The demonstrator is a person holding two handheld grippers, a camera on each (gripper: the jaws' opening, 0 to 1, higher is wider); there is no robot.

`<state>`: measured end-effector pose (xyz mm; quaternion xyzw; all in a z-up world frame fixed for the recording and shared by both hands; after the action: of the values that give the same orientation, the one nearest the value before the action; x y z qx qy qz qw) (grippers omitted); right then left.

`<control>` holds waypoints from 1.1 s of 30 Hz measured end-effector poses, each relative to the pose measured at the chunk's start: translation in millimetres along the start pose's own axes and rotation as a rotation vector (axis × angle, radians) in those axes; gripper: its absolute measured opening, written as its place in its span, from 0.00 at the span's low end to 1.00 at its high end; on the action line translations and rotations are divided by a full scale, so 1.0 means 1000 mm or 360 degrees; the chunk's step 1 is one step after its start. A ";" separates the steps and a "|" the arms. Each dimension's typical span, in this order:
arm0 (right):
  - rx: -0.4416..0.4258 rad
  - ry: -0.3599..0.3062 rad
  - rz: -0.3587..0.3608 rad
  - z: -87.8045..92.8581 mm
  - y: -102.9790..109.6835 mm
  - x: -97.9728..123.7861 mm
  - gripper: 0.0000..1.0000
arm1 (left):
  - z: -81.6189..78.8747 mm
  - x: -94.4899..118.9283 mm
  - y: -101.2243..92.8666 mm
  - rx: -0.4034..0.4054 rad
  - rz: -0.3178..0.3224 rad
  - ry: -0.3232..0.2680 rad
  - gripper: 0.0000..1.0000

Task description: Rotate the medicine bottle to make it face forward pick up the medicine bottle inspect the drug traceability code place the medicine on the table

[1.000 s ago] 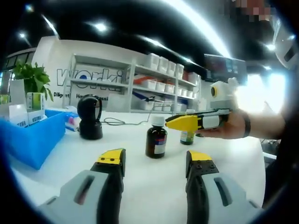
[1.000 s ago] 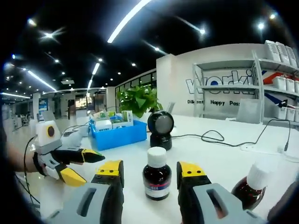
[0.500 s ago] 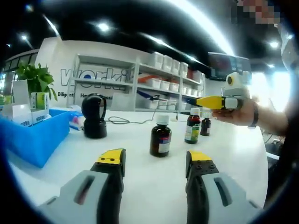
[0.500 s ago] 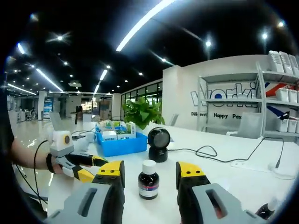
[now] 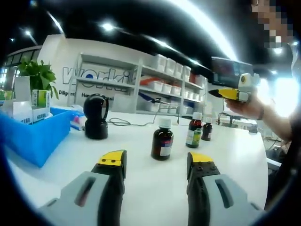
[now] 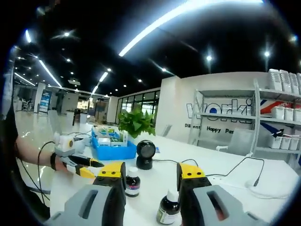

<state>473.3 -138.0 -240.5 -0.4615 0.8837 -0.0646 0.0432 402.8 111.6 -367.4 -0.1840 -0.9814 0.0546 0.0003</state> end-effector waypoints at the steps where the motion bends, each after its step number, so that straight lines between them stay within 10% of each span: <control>1: -0.0006 -0.0005 0.0013 -0.003 -0.005 0.006 0.39 | 0.000 0.000 0.000 -0.0004 -0.0002 0.0000 0.42; 12: -0.0030 -0.0014 0.0208 -0.011 -0.046 0.069 0.38 | 0.001 0.001 0.002 -0.0028 -0.0015 -0.0001 0.42; 33: -0.0076 0.0000 0.0473 0.057 -0.080 0.152 0.44 | -0.001 0.002 -0.001 -0.0059 -0.0005 -0.0018 0.44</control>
<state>458.7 -312.4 -287.0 -0.3265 0.9436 -0.0365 0.0415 400.4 111.1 -366.0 -0.1820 -0.9826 0.0373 -0.0086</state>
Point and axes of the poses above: the point that each gripper's makers call its tool centre point, and the gripper's own axes: x roughly backward along the fingers, y roughly to its left, z roughly out of its underside, the point moved 3 cm from there along x, roughly backward along the fingers
